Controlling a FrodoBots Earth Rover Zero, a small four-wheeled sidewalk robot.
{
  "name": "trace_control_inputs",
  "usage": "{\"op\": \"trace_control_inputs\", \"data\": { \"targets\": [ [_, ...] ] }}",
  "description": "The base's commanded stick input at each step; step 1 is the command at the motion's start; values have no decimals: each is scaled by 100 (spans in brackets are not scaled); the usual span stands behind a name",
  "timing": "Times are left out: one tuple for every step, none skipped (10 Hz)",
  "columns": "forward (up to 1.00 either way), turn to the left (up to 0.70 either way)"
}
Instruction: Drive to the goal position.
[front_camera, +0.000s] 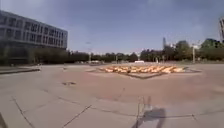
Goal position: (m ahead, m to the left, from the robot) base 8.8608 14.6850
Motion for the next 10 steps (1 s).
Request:
{"op": "trace_control_inputs", "data": {
  "targets": [
    [100,1],
    [100,1],
    [100,1],
    [100,1],
    [100,1],
    [100,7],
    [100,26],
    [100,41],
    [100,41],
    [100,41]
  ]
}}
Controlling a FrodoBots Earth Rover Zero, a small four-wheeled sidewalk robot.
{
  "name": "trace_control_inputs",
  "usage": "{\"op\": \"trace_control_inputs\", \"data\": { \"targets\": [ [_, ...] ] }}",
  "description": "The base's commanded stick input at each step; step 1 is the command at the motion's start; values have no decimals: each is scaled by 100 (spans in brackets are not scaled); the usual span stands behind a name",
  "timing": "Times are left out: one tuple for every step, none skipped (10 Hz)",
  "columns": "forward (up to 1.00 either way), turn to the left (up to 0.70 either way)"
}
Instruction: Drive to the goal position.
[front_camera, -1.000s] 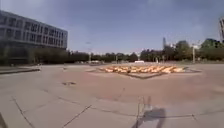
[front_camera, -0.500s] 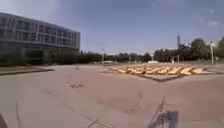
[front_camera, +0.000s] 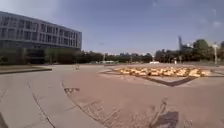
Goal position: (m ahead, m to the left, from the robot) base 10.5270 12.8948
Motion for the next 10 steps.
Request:
{"op": "trace_control_inputs", "data": {
  "targets": [
    [100,41],
    [100,32],
    [100,1],
    [100,1],
    [100,1],
    [100,1],
    [100,11],
    [100,37],
    [100,41],
    [100,41]
  ]
}}
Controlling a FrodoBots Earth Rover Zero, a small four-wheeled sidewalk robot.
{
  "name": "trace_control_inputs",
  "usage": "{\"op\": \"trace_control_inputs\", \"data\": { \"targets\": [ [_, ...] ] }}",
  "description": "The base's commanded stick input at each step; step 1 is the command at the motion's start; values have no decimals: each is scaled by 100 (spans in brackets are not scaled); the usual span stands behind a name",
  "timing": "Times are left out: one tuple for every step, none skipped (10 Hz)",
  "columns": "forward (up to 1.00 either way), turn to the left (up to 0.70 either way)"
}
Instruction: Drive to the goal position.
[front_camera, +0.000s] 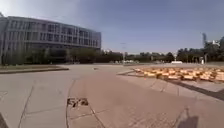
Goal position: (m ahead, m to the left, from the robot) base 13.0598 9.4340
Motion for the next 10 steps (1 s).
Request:
{"op": "trace_control_inputs", "data": {
  "targets": [
    [100,41],
    [100,41],
    [100,41],
    [100,41],
    [100,41],
    [100,41],
    [100,41],
    [100,41],
    [100,41],
    [100,41]
  ]
}}
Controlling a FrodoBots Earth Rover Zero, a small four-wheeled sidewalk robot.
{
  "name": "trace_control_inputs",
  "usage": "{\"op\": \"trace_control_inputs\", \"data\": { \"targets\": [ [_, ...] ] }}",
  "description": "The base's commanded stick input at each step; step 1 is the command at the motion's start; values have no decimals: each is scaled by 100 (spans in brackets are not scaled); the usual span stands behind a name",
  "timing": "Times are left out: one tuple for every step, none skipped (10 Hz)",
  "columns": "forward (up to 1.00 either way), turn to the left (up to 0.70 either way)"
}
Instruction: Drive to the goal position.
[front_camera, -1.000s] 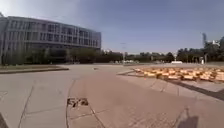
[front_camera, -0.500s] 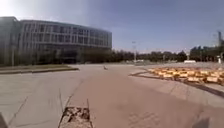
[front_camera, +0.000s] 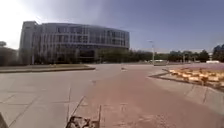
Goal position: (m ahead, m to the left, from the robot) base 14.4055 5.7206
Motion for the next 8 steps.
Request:
{"op": "trace_control_inputs", "data": {
  "targets": [
    [100,17],
    [100,1],
    [100,-13],
    [100,-39],
    [100,-39],
    [100,-39],
    [100,-39],
    [100,-39]
  ]
}}
